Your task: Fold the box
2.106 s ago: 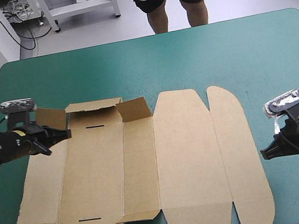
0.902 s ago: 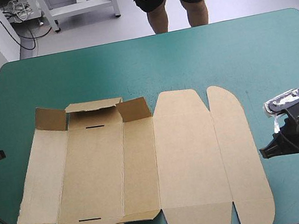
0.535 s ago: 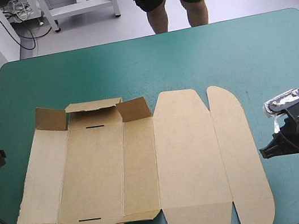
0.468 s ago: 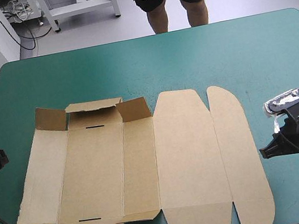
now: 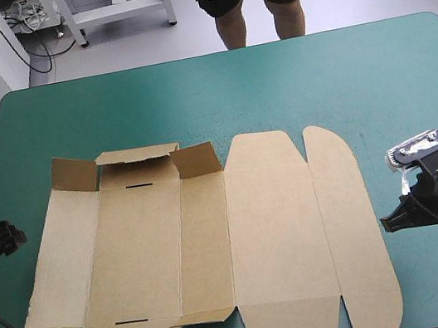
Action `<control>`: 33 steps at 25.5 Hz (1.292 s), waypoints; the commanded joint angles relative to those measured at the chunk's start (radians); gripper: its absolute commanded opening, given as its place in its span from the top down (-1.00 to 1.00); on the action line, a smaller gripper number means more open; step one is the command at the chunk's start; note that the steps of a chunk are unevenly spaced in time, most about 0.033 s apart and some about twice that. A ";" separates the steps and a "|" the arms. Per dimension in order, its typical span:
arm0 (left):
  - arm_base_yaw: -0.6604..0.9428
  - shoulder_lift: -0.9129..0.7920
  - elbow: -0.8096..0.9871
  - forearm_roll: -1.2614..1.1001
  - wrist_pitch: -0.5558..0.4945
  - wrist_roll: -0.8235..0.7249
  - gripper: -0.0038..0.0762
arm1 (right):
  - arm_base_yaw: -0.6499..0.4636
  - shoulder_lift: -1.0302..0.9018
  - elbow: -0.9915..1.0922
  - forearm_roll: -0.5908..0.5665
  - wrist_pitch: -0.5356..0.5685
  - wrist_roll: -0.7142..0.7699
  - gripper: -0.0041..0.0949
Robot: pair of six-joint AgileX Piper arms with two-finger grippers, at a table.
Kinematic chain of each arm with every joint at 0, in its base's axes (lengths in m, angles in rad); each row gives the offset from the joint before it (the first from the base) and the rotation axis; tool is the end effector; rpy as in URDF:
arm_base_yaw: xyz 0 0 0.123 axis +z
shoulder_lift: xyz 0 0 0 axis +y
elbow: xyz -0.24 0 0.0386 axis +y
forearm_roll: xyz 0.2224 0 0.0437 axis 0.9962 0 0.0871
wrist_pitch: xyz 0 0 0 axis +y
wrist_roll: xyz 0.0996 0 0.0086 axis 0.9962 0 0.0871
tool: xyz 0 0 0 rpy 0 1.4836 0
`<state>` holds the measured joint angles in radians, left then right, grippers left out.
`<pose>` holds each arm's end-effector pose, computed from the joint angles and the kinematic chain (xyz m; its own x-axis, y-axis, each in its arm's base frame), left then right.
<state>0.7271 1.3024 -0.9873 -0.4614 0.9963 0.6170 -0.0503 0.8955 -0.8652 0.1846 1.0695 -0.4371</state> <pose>0.2000 0.1279 0.2518 -0.8220 -0.3020 -0.4828 -0.2388 0.9525 -0.1892 0.1571 0.0082 0.2880 -0.7804 -0.2973 -0.5500 -0.3216 0.9453 -0.0547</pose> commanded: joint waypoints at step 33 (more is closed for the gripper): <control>0.001 0.134 0.211 -0.213 0.177 0.367 -0.78 | -0.005 -0.012 -0.024 0.011 -0.014 -0.008 0.95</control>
<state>0.7341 1.4436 -0.7697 -0.6145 1.1092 0.9738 -0.0503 0.8955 -0.8647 0.1846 1.0881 -0.4371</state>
